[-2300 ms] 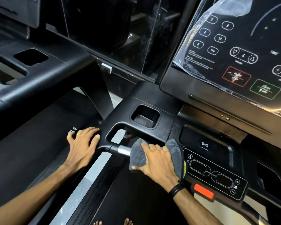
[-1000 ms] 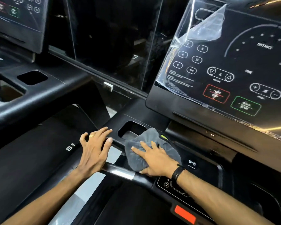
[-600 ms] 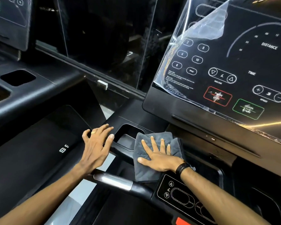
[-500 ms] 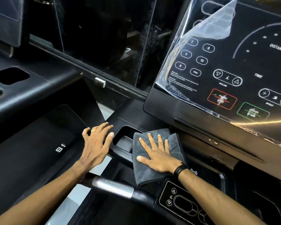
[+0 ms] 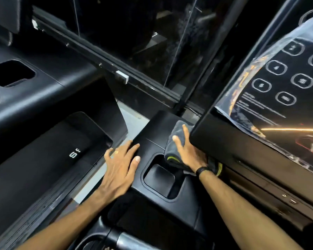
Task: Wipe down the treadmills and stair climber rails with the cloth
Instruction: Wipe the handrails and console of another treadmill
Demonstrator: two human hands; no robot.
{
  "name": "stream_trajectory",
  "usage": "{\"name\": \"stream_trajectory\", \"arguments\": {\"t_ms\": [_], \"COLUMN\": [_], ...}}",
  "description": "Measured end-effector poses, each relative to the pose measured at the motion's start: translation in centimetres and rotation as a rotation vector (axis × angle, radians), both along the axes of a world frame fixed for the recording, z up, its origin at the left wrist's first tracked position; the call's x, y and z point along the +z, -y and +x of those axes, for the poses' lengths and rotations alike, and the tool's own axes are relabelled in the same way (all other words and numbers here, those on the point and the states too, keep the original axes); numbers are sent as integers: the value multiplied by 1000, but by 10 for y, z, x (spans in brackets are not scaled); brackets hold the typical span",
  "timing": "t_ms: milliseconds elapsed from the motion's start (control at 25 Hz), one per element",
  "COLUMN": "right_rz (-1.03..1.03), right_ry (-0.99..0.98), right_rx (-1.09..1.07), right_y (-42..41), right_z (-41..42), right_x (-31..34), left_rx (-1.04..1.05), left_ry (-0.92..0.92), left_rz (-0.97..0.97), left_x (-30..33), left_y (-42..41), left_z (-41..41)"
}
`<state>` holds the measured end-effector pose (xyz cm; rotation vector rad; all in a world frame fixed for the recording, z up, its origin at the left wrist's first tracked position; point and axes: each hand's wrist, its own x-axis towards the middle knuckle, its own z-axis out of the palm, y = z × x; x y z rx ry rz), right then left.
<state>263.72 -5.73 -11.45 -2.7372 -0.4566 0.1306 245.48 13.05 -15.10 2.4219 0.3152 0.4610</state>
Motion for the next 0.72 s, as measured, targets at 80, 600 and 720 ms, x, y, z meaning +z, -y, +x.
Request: {"name": "stream_trajectory", "arguments": {"t_ms": [80,600,720], "right_rz": [-8,-369,-346], "right_ry": [46,177,152], "right_rx": [-72,365,413], "right_y": [-29,-87,-70], "right_z": [27,-102,-122], "right_x": [-5,-11,-1], "left_rx": [7,-54,-103], "left_ry": [-26,100,174], "left_rz": [-15,-100,-88], "left_x": [-2,-1,-3], "left_y": [-2,-5,-9], "left_z": [2,2,-2]}}
